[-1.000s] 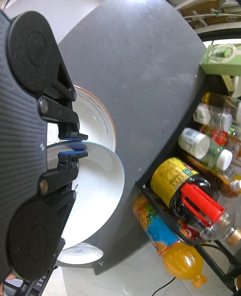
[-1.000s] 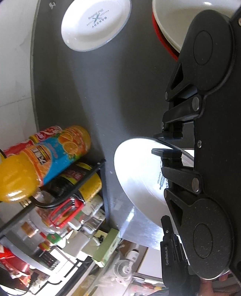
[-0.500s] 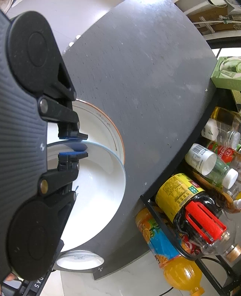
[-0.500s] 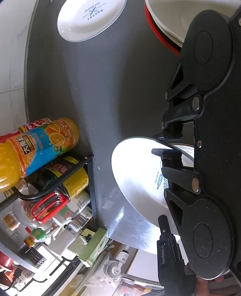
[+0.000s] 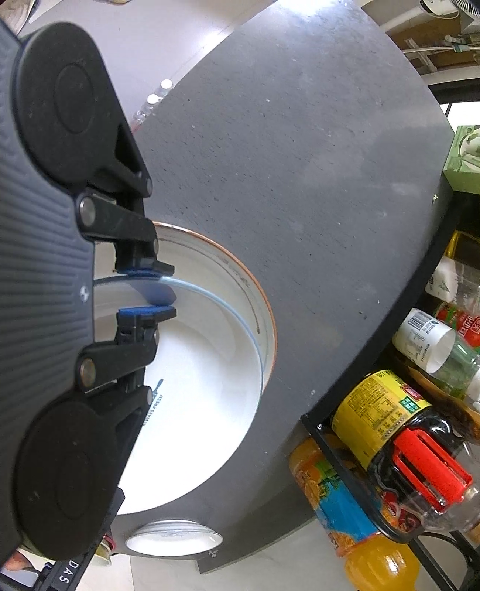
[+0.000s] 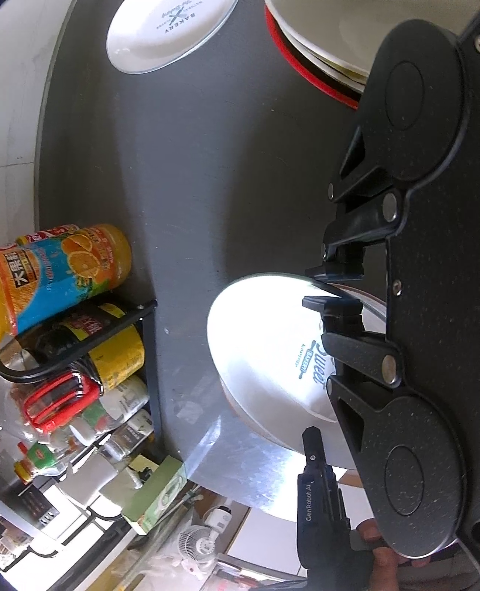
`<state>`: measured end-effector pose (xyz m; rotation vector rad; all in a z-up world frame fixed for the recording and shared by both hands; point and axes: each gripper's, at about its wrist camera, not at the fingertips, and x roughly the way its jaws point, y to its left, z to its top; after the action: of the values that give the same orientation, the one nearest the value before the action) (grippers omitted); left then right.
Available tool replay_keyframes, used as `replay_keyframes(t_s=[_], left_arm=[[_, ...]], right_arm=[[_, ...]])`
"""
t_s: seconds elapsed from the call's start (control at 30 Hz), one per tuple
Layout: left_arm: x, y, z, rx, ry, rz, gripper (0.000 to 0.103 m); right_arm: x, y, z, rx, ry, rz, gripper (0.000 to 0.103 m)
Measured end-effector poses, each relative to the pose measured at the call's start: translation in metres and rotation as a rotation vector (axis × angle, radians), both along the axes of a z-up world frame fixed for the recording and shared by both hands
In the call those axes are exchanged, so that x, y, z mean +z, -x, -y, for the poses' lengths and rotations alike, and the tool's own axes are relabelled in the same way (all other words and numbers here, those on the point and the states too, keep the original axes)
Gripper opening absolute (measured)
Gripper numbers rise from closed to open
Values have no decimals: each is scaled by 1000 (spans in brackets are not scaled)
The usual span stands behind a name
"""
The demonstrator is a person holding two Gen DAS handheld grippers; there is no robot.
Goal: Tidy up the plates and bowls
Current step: 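Carry the 'Sweet' plate with both tools onto the flower-pattern plate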
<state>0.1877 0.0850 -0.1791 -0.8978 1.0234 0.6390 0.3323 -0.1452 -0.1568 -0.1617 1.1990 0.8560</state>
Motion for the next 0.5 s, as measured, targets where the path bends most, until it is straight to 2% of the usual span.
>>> replay_keyframes(t_s=[0.5], left_arm=[[-11,-5,7,-67,-54,-59,20]], right_arm=[[-15,12,3,19,47,-3,8]])
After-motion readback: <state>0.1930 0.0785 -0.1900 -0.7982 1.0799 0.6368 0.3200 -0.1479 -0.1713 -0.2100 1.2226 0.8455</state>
